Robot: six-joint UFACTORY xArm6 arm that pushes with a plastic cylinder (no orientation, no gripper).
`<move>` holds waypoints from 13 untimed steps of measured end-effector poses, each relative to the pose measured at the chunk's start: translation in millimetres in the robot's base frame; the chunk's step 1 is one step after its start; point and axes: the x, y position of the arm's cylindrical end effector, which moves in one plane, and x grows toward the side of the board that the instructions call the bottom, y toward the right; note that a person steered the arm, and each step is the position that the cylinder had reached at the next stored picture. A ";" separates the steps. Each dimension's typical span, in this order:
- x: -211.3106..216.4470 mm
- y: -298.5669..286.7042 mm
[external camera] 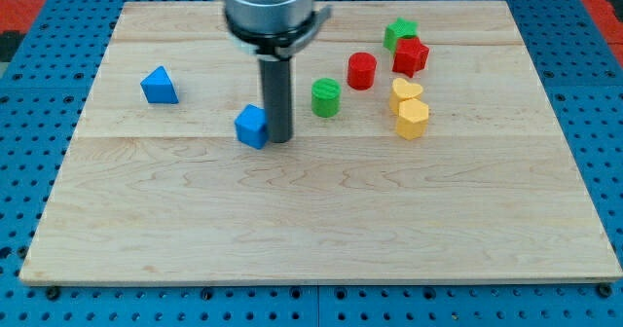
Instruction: Move the blue cube to the bottom side of the blue triangle
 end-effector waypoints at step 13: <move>-15.2 -99.4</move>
